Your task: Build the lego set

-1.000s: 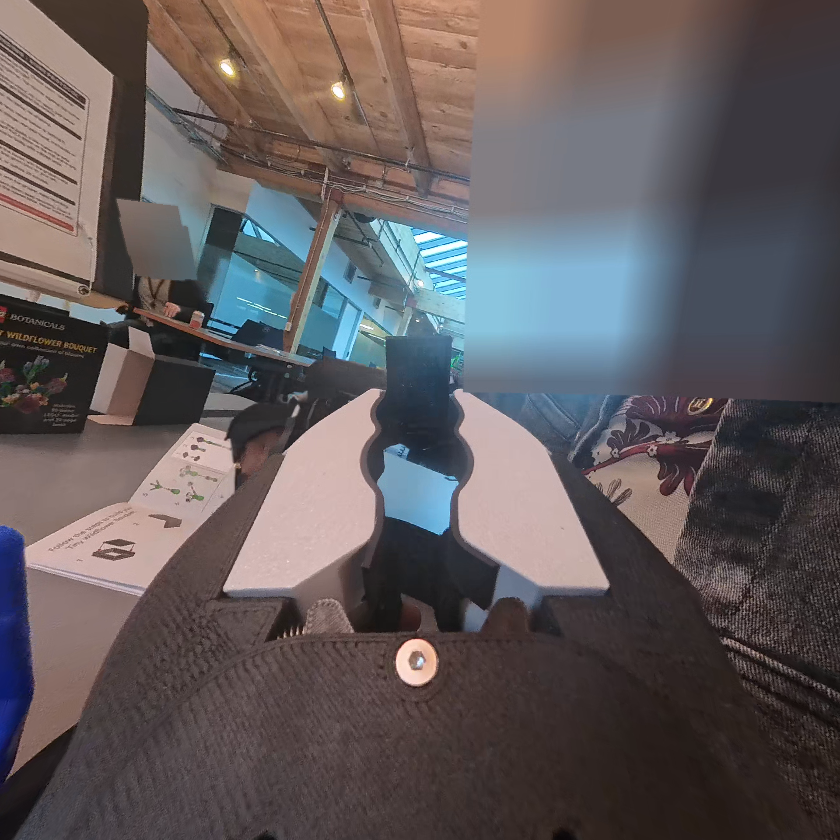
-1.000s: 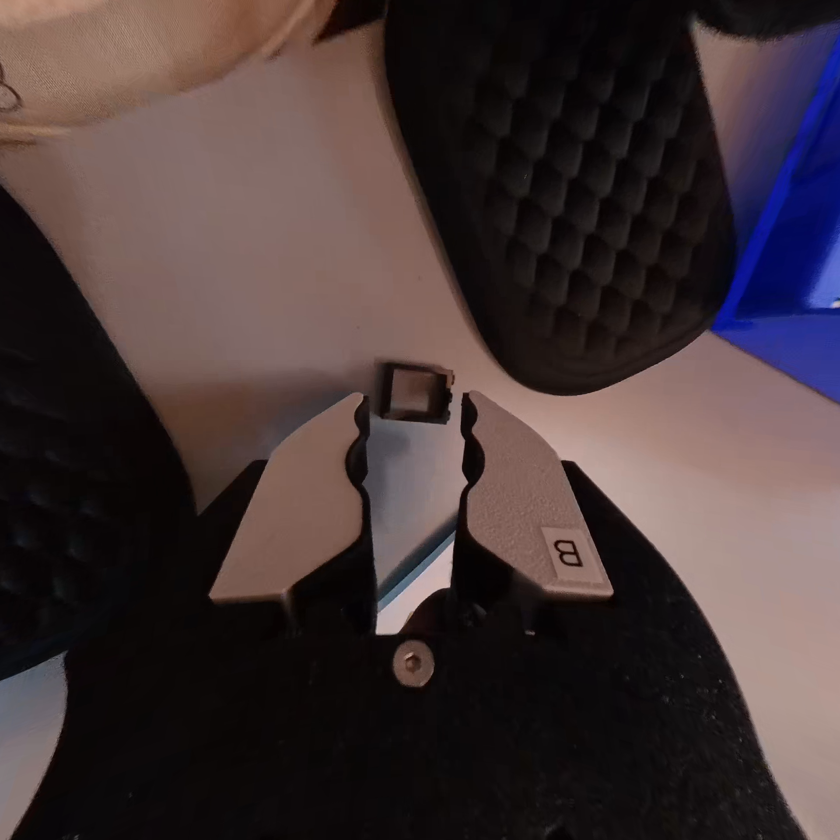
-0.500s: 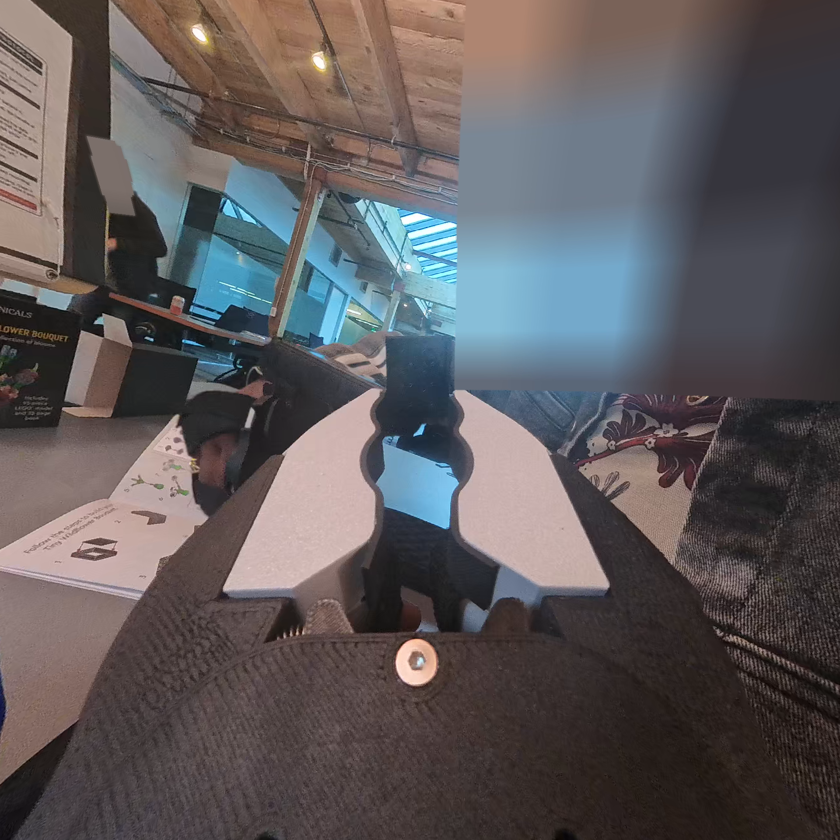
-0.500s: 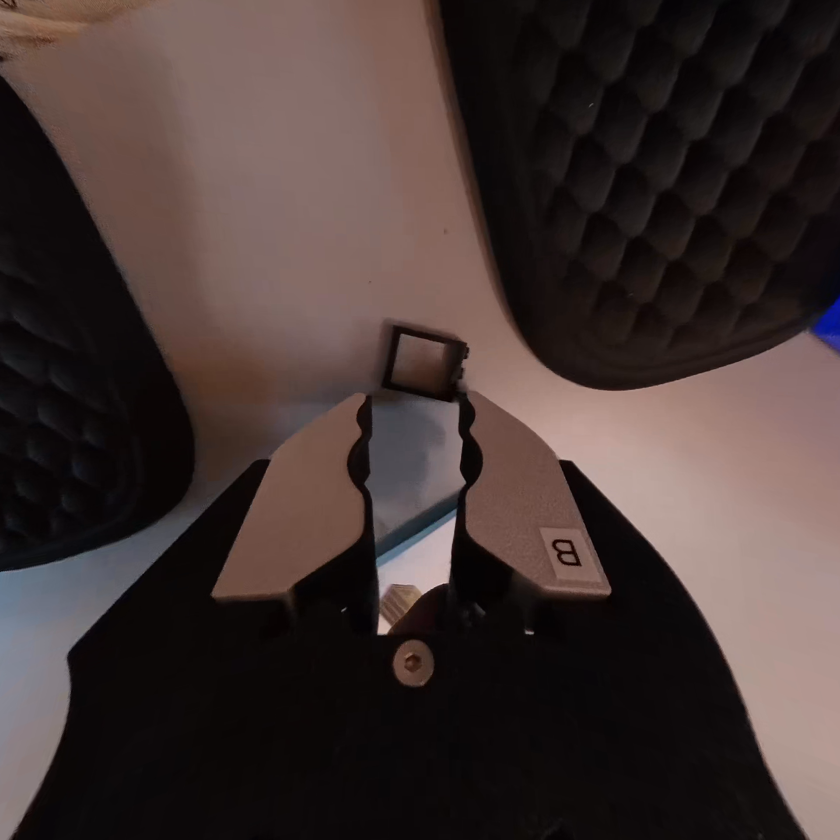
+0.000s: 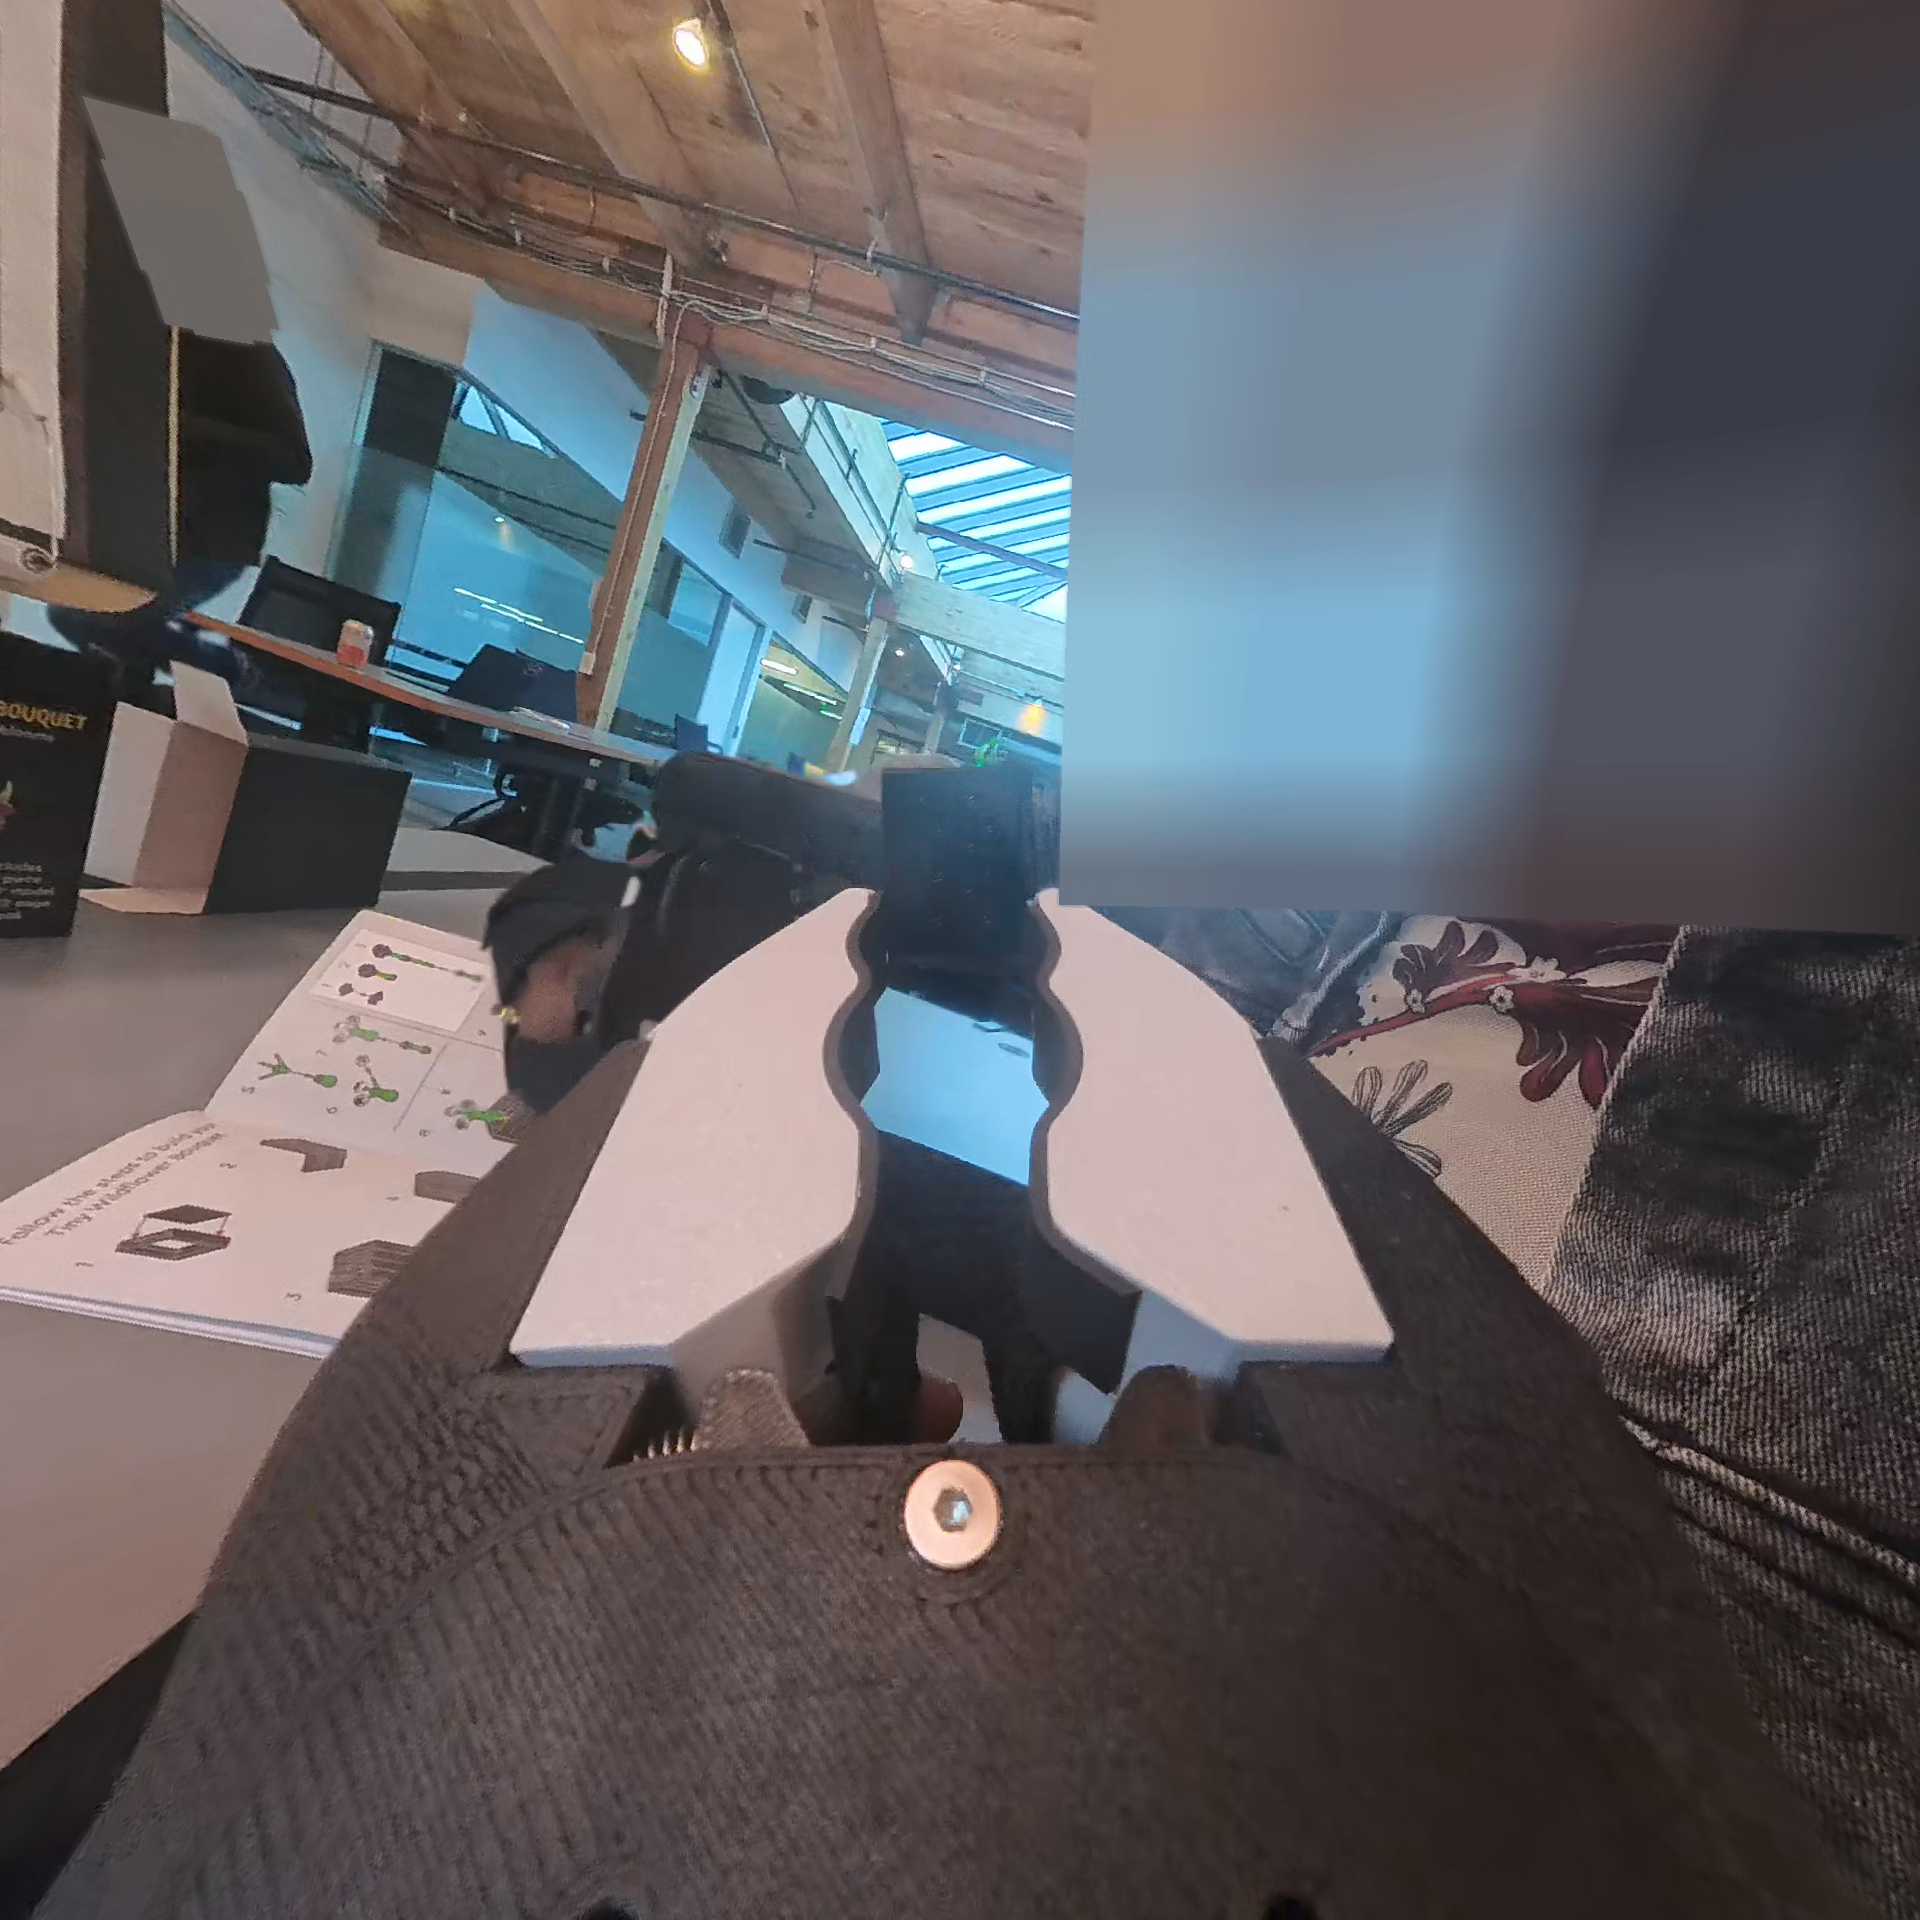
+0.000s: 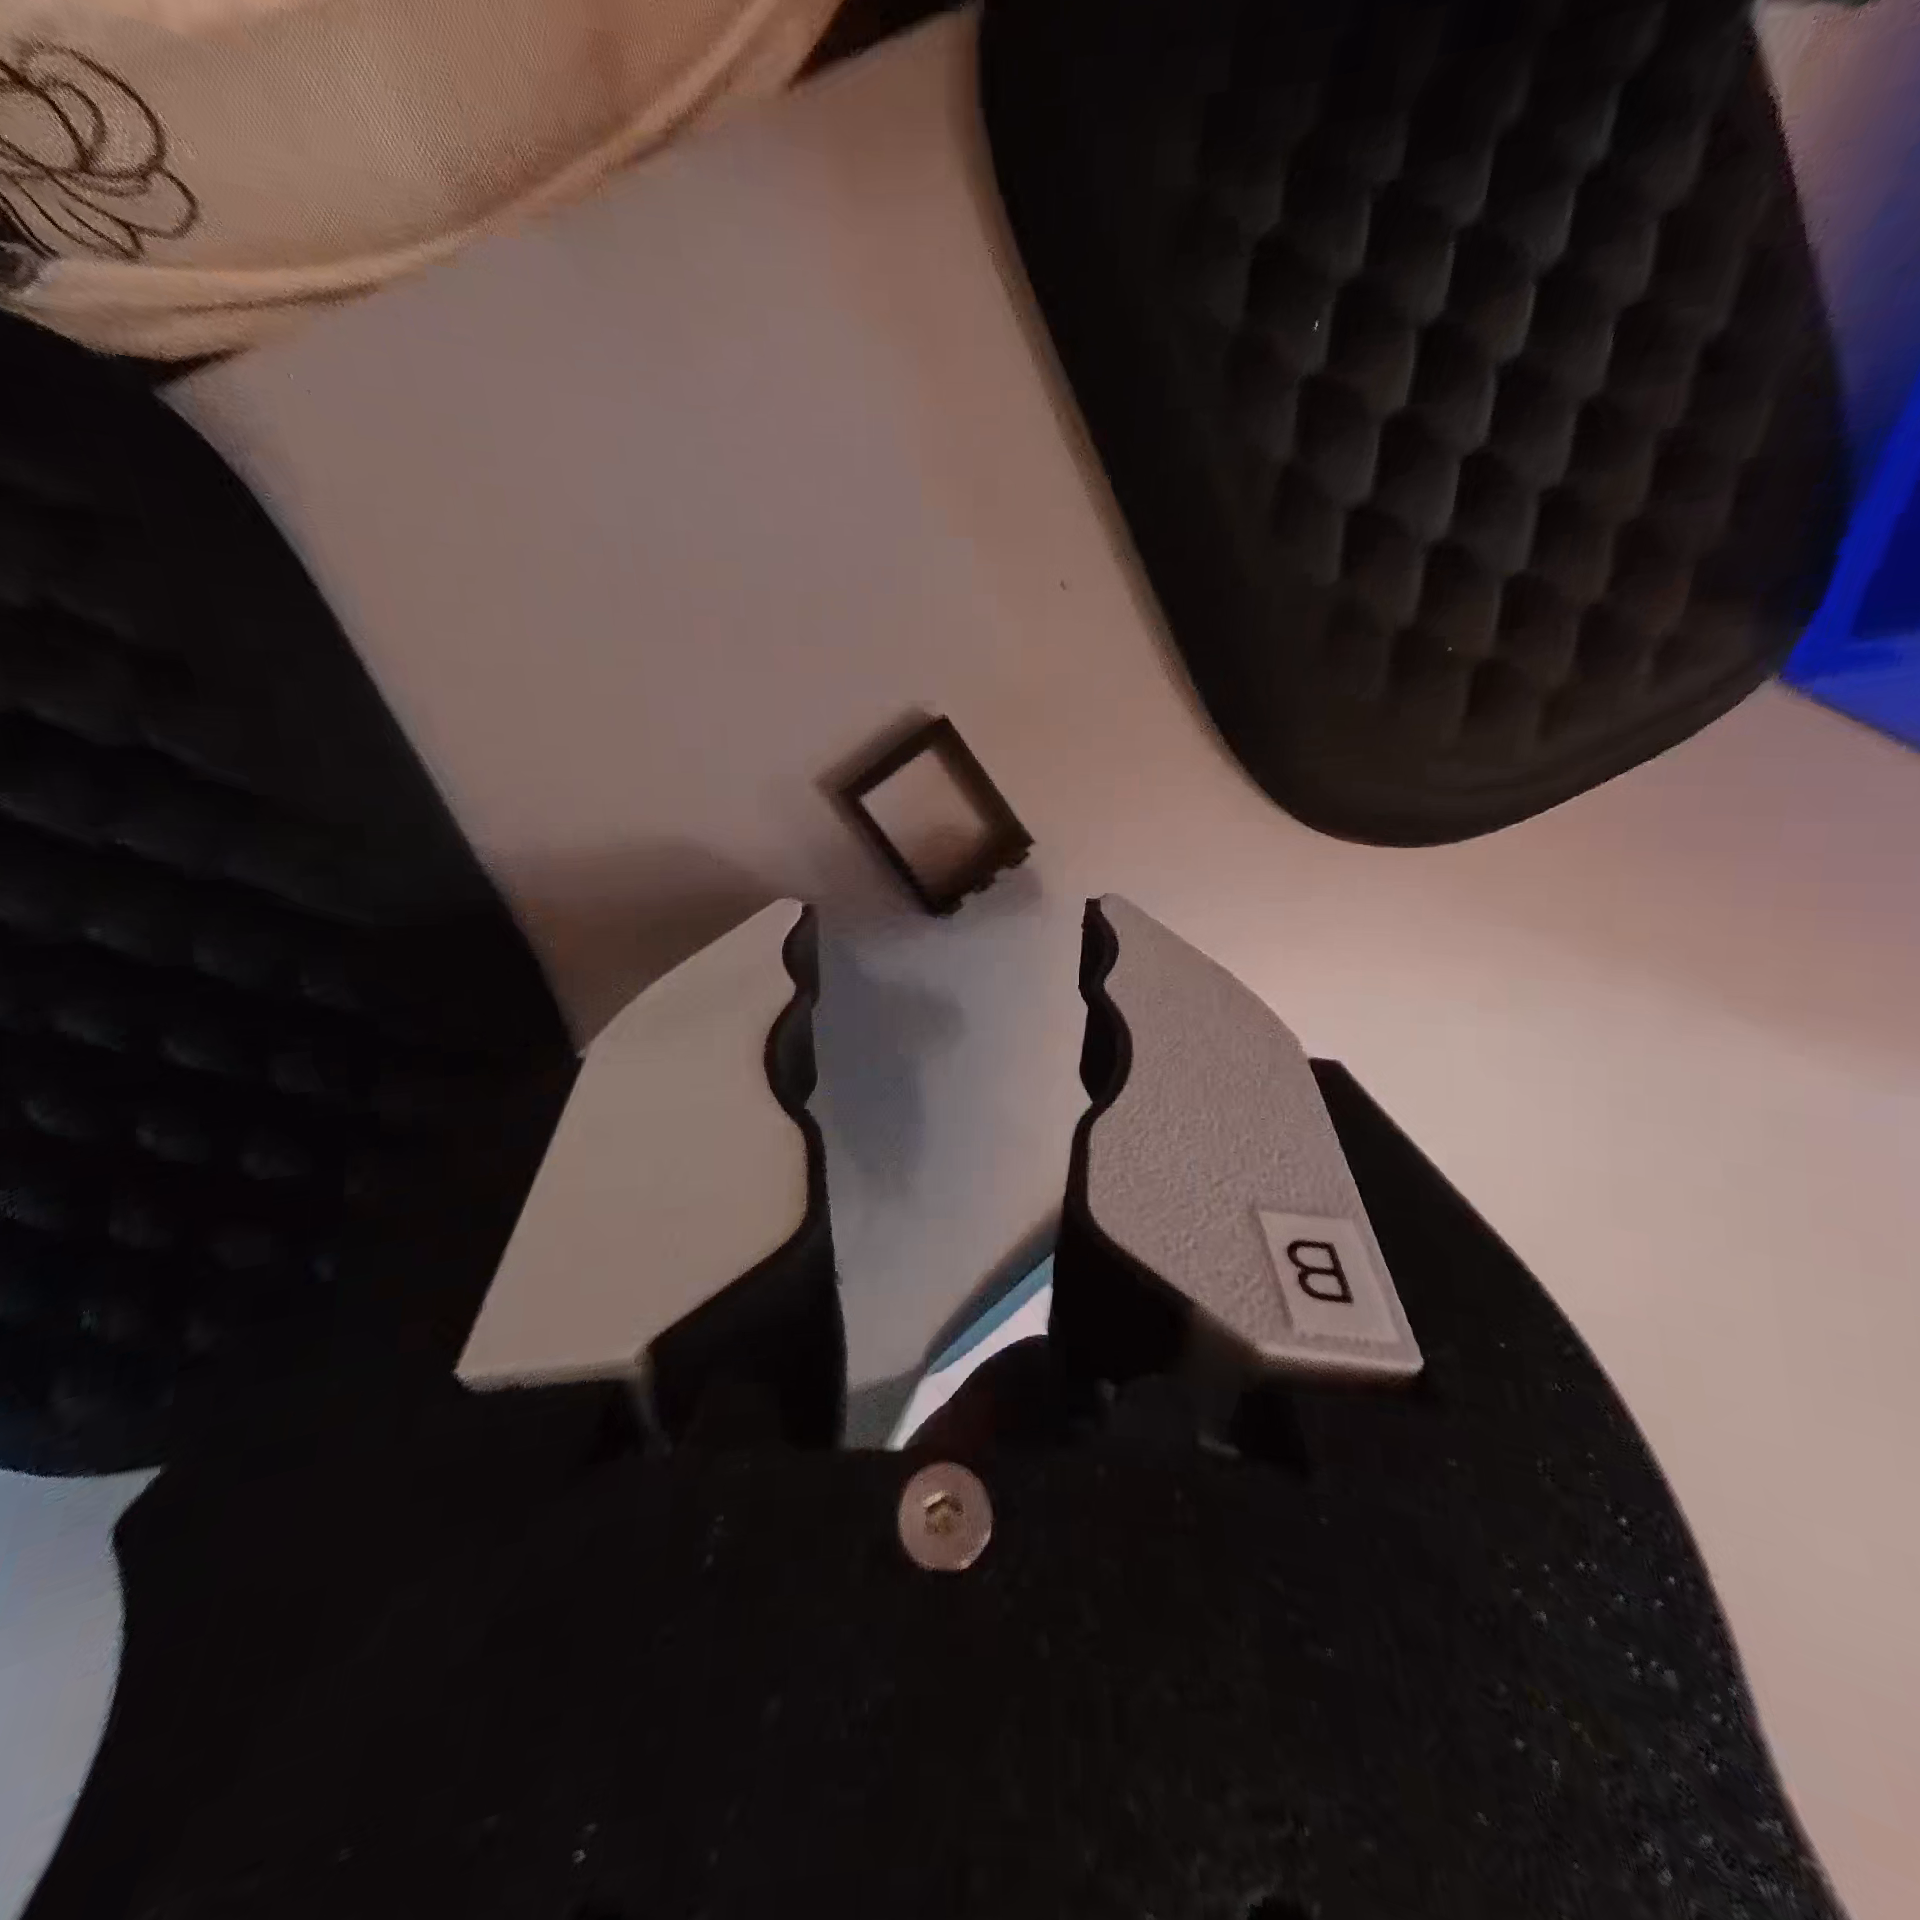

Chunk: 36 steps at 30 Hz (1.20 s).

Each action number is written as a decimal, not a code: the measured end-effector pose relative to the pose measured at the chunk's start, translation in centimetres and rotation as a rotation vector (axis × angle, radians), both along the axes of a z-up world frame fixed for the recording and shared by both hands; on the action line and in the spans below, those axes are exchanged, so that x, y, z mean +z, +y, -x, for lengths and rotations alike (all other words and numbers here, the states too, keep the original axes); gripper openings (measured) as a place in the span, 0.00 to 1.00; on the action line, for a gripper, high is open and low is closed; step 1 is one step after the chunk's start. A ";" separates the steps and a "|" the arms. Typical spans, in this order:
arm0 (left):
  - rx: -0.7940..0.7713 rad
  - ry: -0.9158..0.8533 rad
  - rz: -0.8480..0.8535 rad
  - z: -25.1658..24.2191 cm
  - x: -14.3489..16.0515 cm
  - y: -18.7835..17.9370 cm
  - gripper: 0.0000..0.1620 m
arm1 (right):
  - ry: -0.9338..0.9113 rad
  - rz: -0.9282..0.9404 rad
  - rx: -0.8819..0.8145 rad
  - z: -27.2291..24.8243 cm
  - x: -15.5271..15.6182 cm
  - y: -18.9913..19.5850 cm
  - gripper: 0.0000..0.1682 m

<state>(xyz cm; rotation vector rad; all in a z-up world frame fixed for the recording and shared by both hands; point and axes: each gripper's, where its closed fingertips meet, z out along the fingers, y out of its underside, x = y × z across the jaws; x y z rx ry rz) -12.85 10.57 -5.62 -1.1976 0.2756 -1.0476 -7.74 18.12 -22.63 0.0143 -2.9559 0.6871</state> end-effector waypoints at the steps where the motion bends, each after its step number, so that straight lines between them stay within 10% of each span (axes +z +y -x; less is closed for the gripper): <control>1: 0.006 0.010 0.003 0.1 0.0 0.0 0.16 | -0.039 -0.009 0.010 0.2 -0.4 0.0 0.28; 12: 0.021 0.019 0.018 -0.1 -0.6 0.1 0.16 | -0.103 0.024 0.071 -0.4 -0.8 -0.9 0.17; 22: 0.086 0.107 0.069 -0.3 -2.3 1.2 0.16 | -0.095 0.071 -0.781 -1.1 -0.5 1.3 0.25; 36: 0.021 0.117 0.079 -1.2 -2.7 1.1 0.16 | -0.011 0.256 -0.638 -1.0 -0.4 1.4 0.15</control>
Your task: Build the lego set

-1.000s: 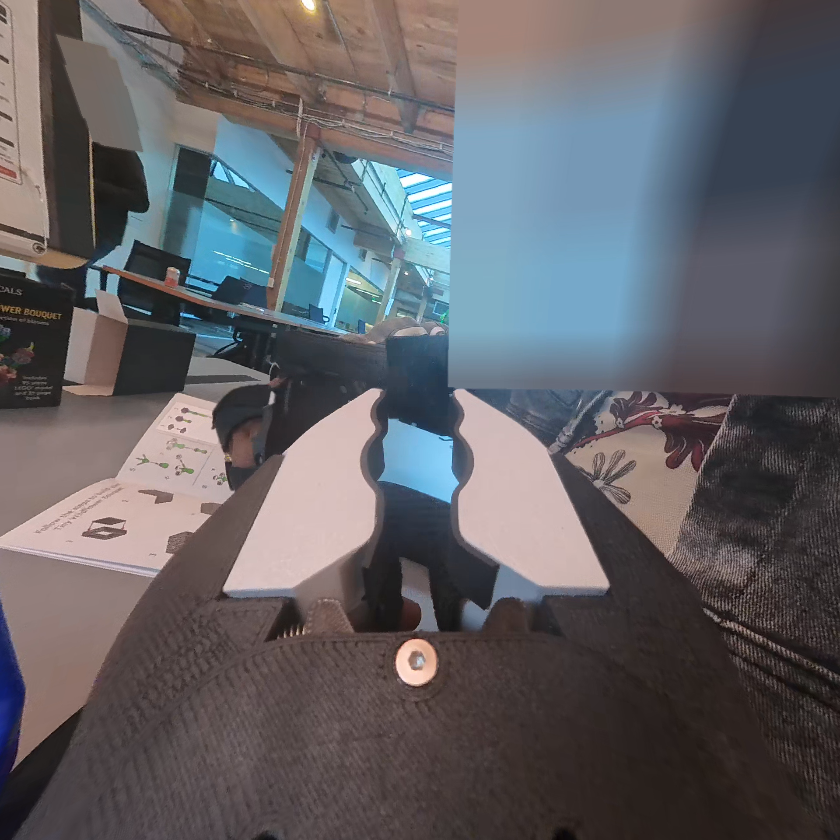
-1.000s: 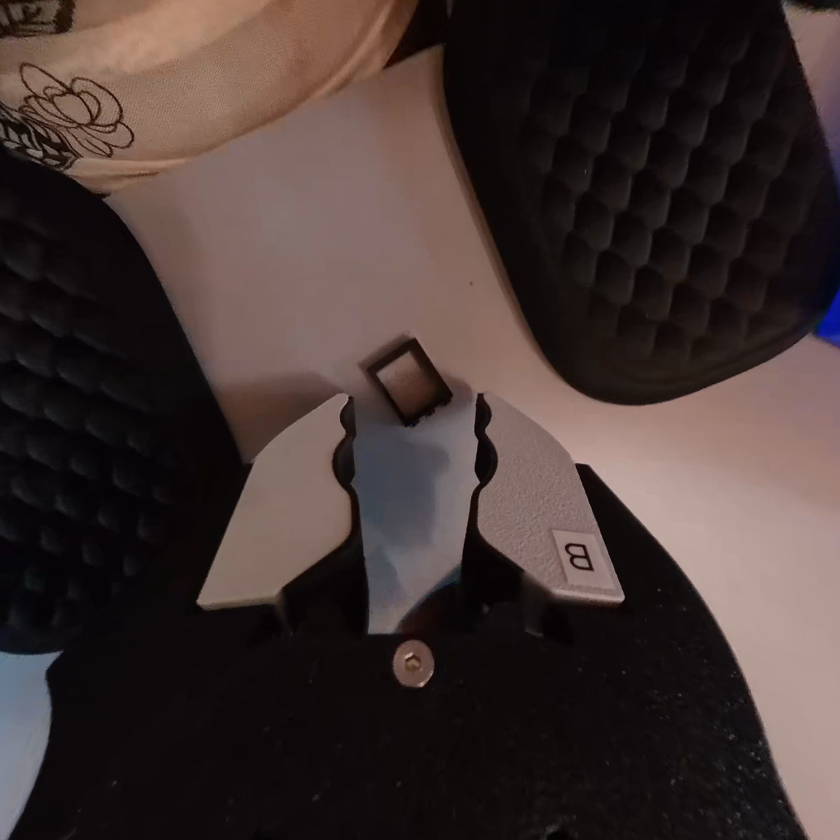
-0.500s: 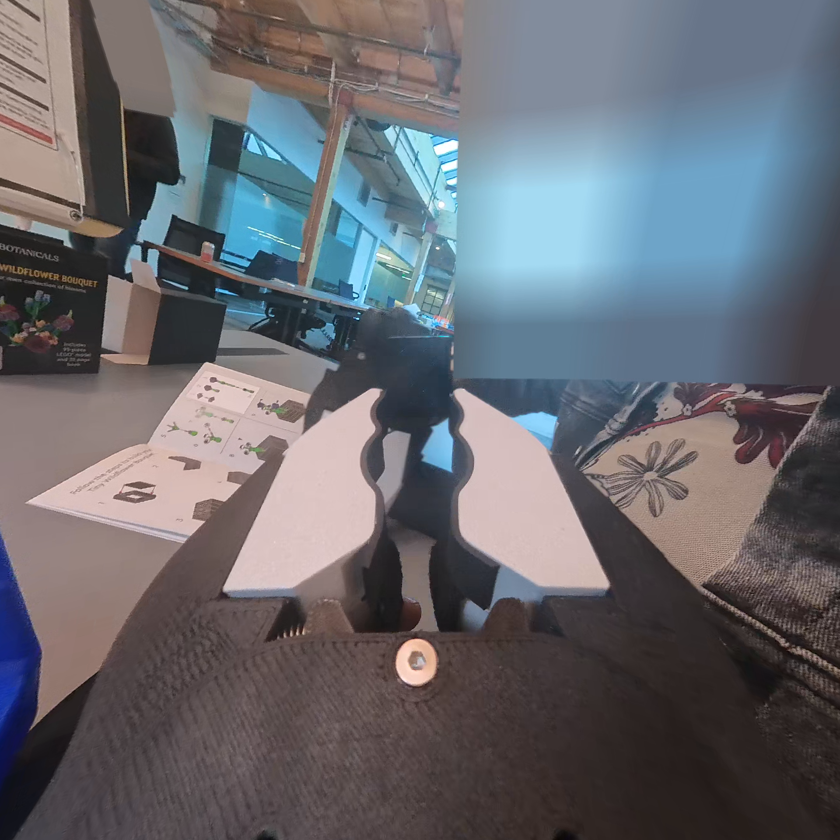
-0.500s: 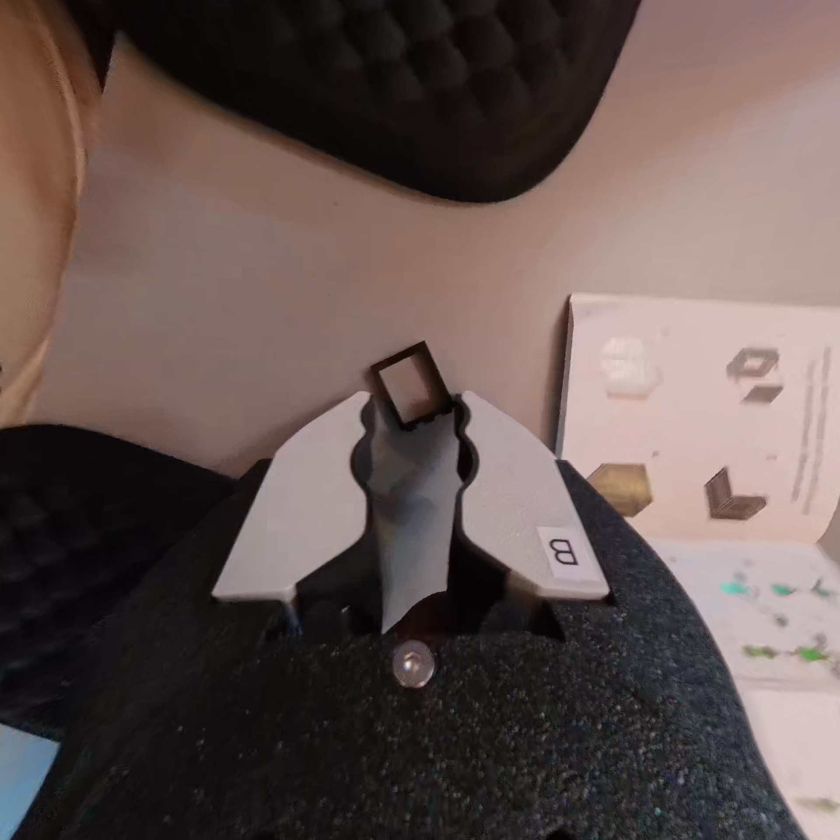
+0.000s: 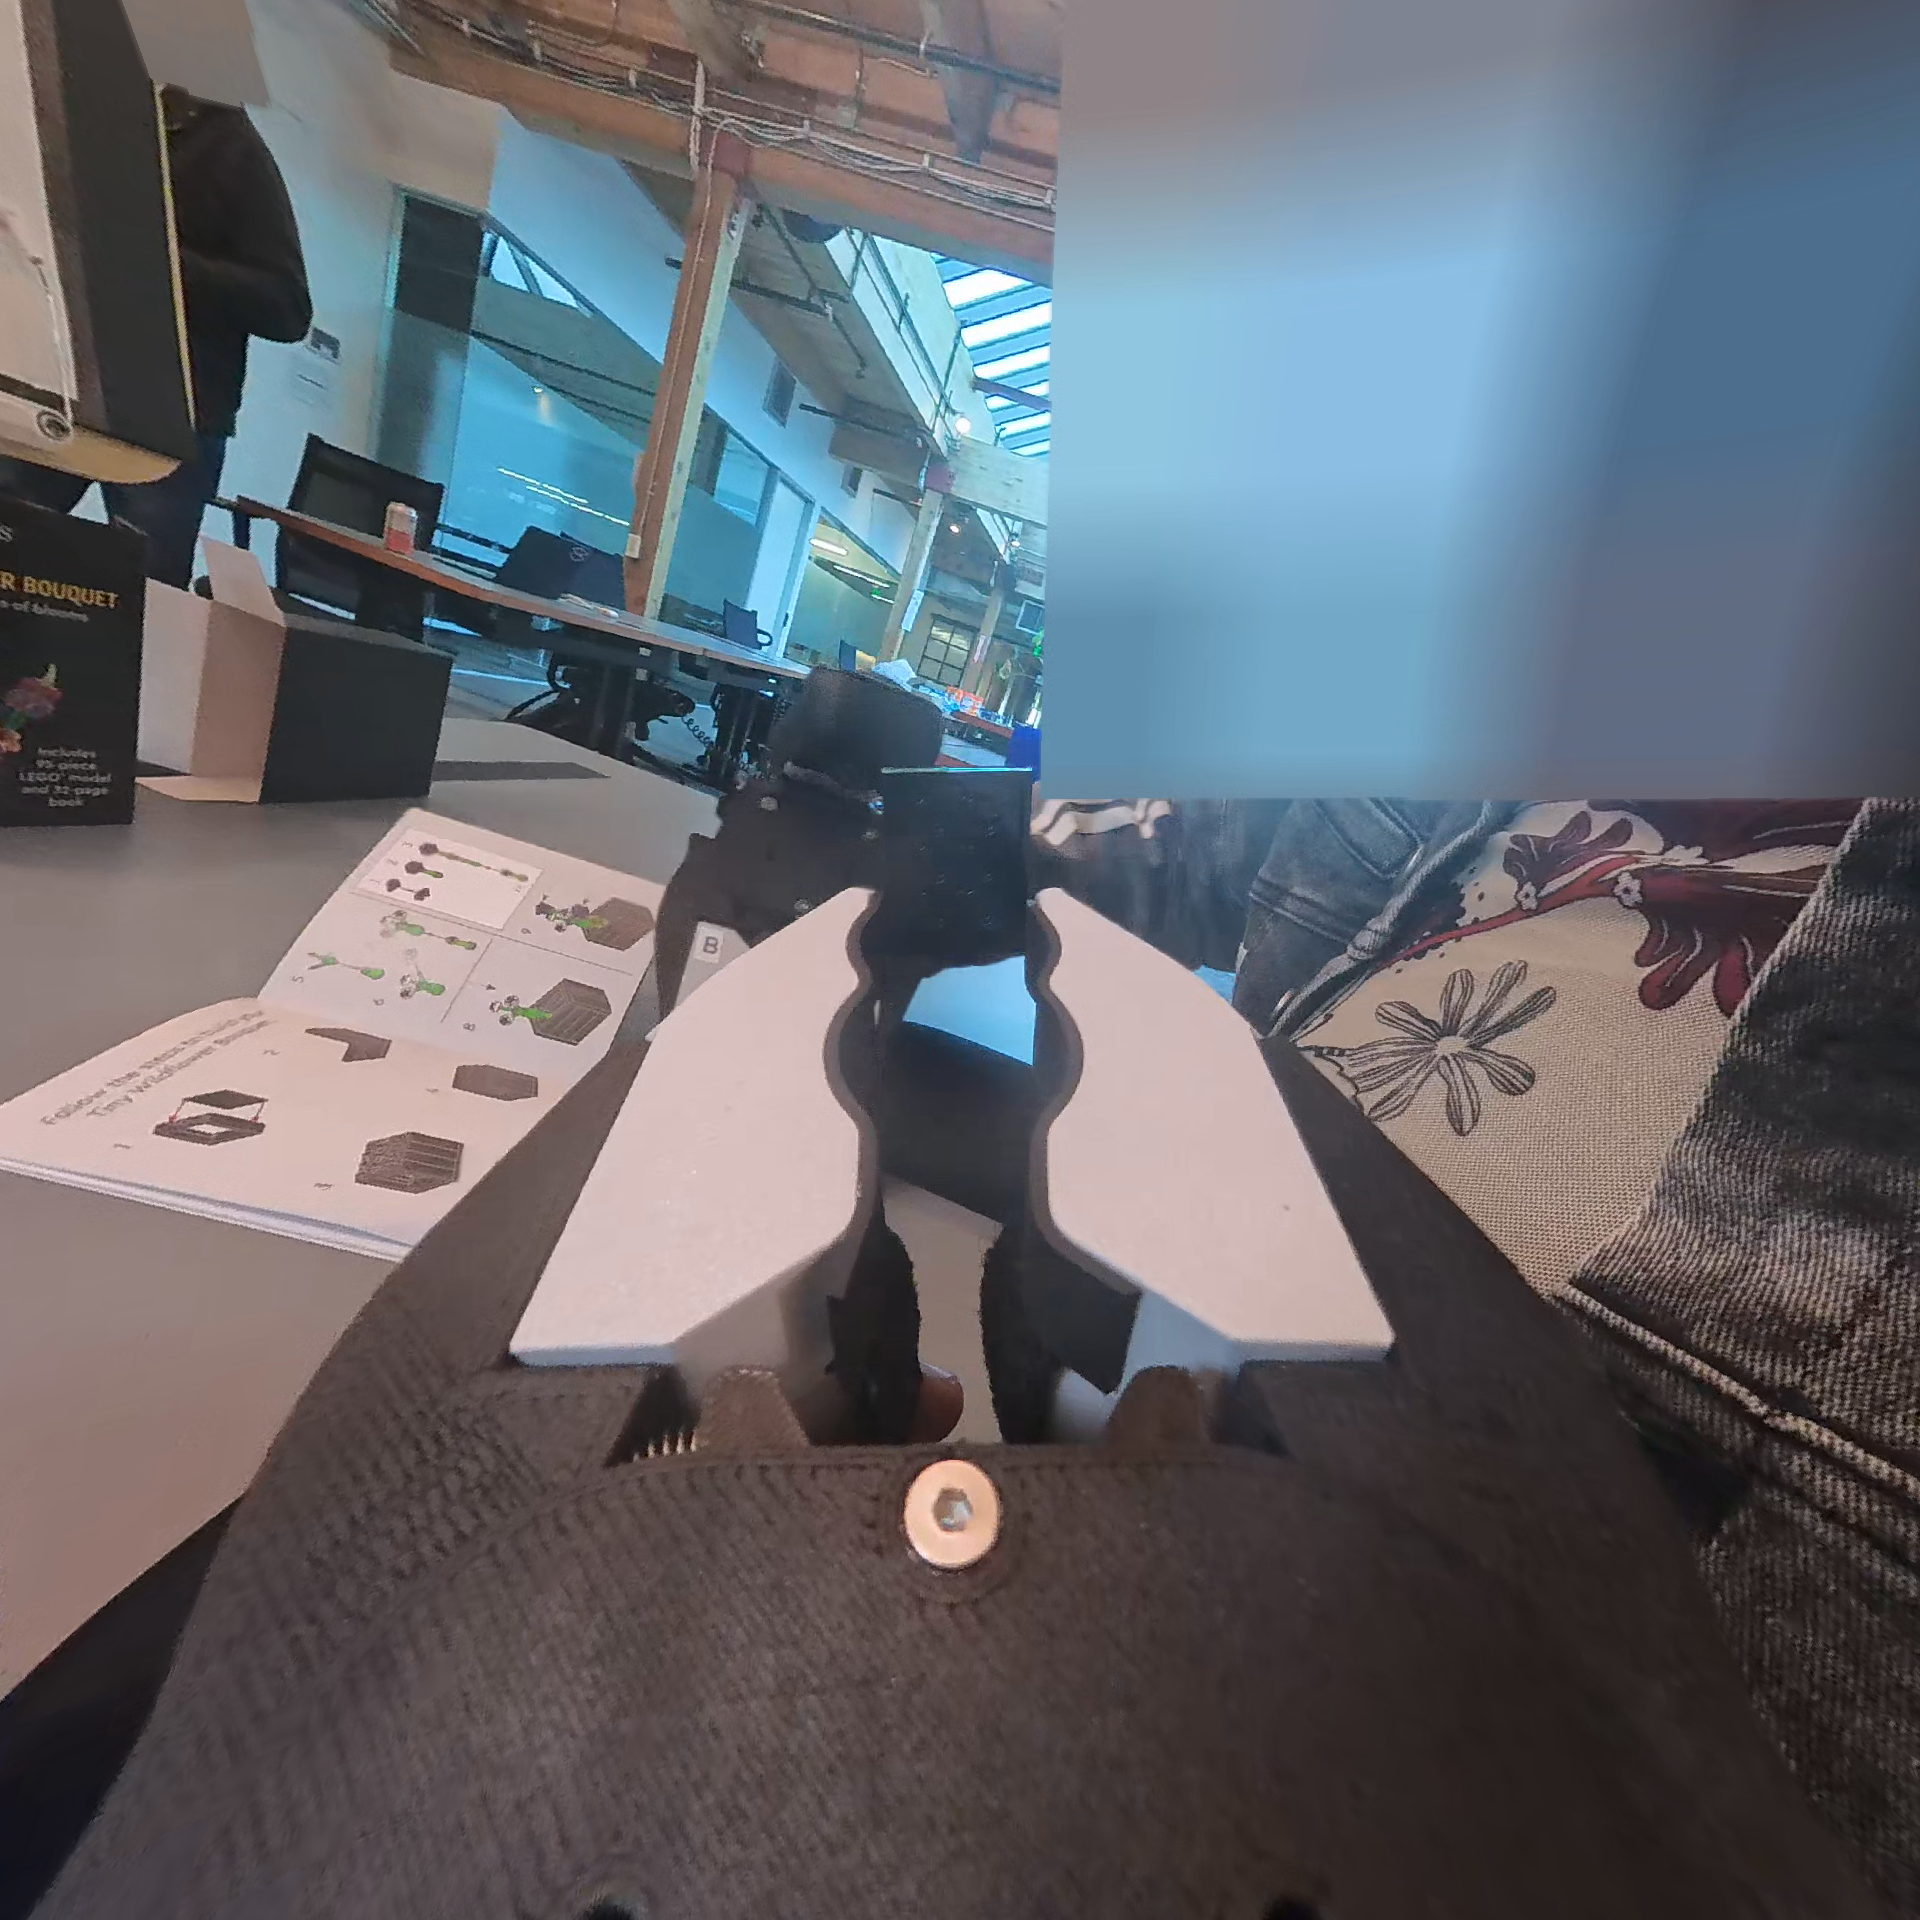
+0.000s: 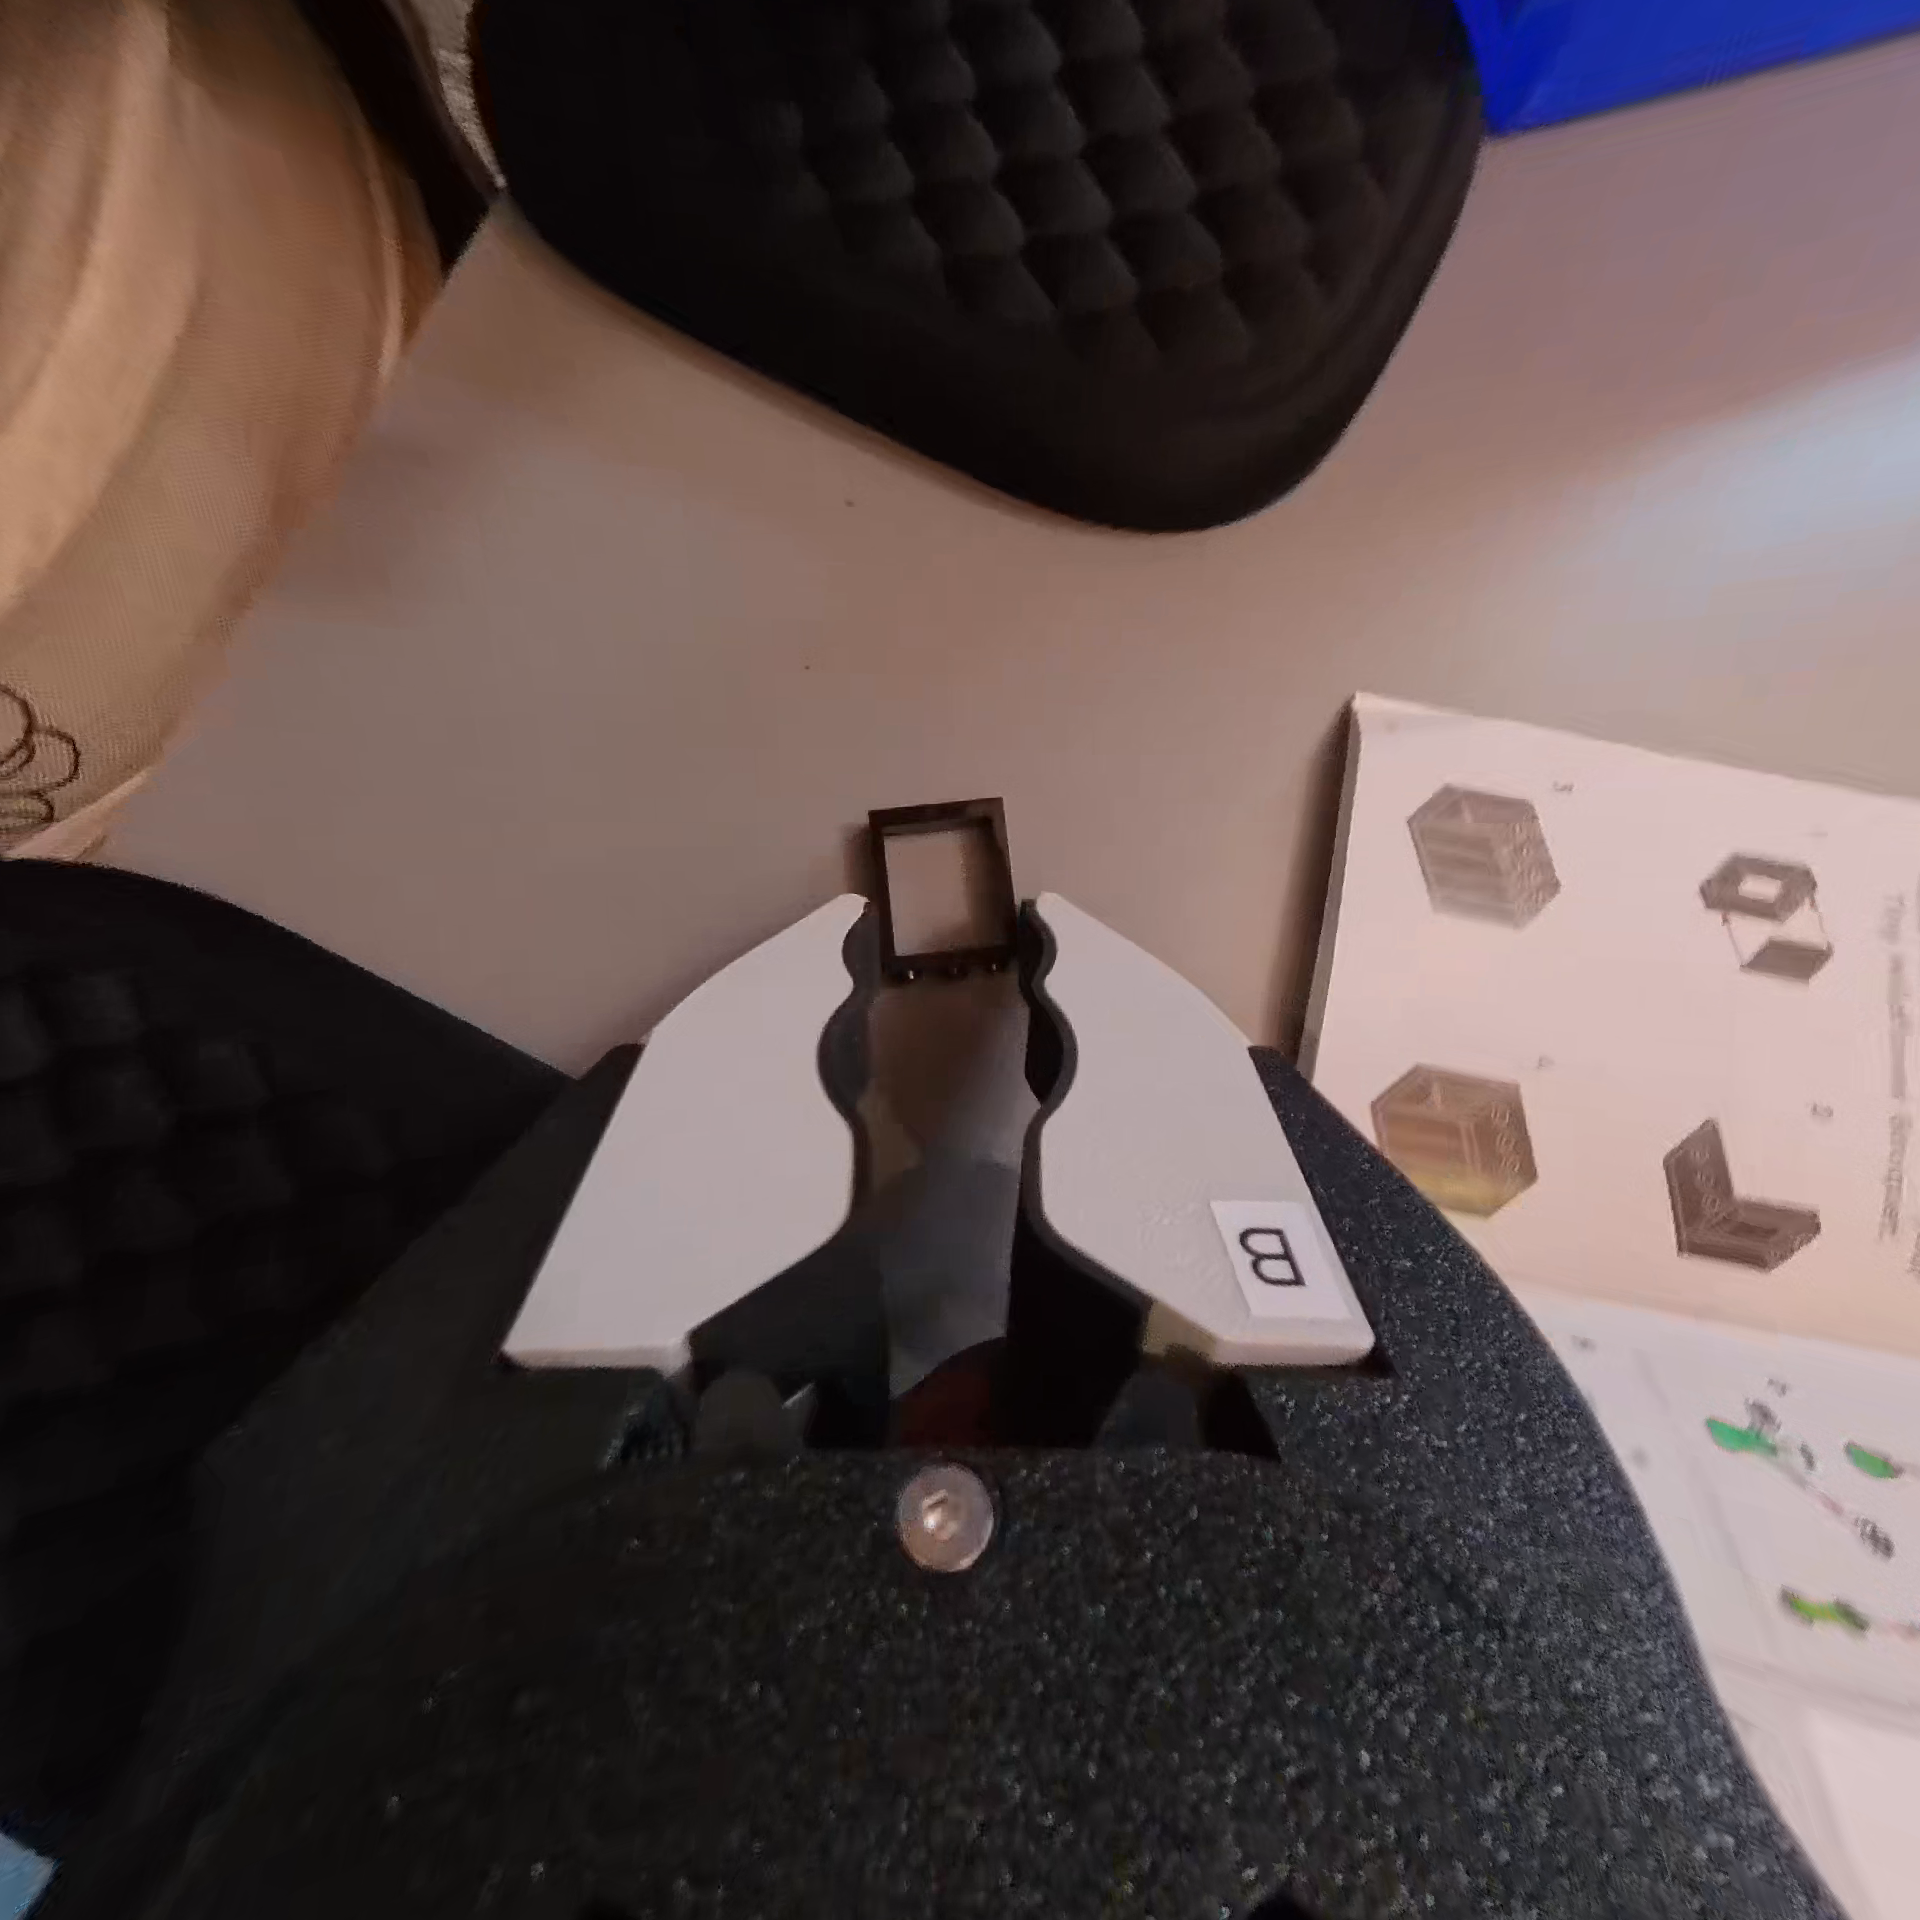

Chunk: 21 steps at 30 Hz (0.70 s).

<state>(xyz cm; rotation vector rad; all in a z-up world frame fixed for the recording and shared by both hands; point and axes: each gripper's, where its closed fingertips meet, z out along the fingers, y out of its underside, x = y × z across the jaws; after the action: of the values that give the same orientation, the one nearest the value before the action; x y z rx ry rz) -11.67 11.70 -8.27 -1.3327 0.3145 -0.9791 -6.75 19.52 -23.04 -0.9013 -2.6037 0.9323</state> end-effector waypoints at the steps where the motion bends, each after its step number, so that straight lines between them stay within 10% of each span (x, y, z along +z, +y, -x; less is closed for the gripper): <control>1: 0.007 0.004 0.002 0.0 -0.1 0.1 0.16 | -0.013 -0.006 -0.051 -0.1 0.0 0.2 0.15; 7: 0.037 0.020 0.014 0.2 -0.6 0.3 0.16 | -0.053 0.010 -0.386 -0.1 0.1 -0.4 0.15; 9: 0.039 0.012 0.015 0.3 -0.5 0.3 0.16 | -0.042 0.028 -0.399 -0.3 0.2 -0.5 0.28; 21: 0.044 0.004 0.023 0.7 -0.6 0.8 0.16 | 0.038 0.046 -0.317 -0.2 0.2 0.0 0.20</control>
<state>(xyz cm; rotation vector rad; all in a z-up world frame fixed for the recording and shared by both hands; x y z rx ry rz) -12.37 12.53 -8.85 -1.3576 0.2765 -0.9453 -6.59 19.52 -22.88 -1.2486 -2.3226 0.9130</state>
